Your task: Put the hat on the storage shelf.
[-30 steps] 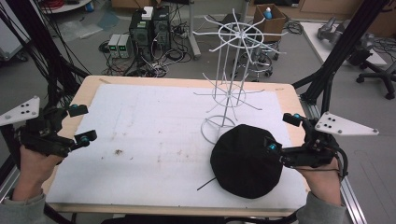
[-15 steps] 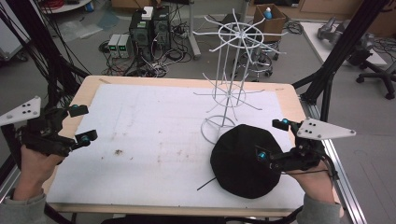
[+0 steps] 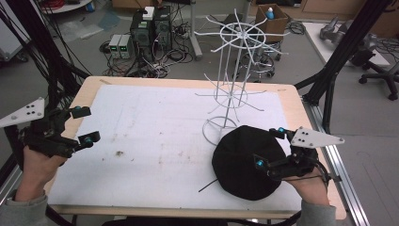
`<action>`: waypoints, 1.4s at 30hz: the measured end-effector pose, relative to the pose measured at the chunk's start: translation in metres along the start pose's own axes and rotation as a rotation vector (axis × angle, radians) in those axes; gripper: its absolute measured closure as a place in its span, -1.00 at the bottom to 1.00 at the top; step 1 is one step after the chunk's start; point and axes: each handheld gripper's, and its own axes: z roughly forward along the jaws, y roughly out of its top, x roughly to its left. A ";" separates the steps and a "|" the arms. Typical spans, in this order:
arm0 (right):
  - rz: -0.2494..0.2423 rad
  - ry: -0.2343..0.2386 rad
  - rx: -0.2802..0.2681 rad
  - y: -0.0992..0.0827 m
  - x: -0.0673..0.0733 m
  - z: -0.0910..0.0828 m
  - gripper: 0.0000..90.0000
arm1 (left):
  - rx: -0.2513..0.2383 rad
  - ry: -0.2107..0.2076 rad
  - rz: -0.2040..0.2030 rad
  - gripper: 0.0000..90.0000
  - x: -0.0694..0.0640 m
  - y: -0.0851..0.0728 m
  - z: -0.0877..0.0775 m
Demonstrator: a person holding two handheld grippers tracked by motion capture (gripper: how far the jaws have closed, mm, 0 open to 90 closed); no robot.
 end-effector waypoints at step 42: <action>0.004 -0.023 0.069 -0.056 0.000 0.042 -0.98 | 0.018 0.007 -0.013 -0.96 0.004 -0.005 0.003</action>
